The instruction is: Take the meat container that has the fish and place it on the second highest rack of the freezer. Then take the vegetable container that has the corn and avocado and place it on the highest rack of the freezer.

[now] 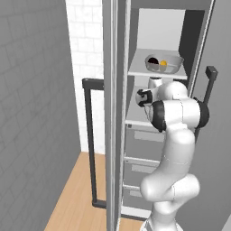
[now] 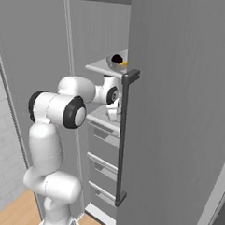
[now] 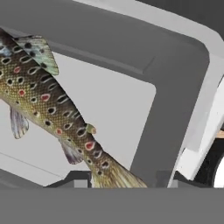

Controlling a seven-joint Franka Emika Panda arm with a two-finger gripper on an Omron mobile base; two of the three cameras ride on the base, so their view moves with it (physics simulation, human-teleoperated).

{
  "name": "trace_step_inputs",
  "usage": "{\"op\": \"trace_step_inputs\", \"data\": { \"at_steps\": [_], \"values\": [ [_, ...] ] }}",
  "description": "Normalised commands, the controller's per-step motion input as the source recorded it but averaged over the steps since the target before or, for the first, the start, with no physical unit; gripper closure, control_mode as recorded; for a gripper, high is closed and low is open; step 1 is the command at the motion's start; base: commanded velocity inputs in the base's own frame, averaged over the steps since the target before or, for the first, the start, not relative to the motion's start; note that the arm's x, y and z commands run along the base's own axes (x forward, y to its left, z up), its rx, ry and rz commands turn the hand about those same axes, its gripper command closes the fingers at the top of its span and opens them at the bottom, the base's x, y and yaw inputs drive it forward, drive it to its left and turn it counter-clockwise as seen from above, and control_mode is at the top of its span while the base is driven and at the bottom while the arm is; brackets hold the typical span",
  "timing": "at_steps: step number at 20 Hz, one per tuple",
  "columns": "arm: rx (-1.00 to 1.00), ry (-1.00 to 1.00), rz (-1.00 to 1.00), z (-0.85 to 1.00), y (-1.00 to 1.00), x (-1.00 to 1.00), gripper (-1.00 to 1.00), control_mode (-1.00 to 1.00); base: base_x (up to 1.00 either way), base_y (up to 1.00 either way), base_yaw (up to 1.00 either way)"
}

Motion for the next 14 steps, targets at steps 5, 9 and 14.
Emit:
{"op": "trace_step_inputs", "data": {
  "at_steps": [5,9,14],
  "values": [
    [0.0,0.0,0.0,0.0,-0.11,0.39,-1.0,-1.0,0.0,0.0,0.0],
    [0.0,0.0,0.0,-0.26,0.04,-0.57,-1.0,-1.0,0.0,0.0,0.0],
    [-0.05,-0.22,0.0,-0.22,0.27,-0.99,-1.0,-1.0,0.0,0.0,0.0]
  ]
}}
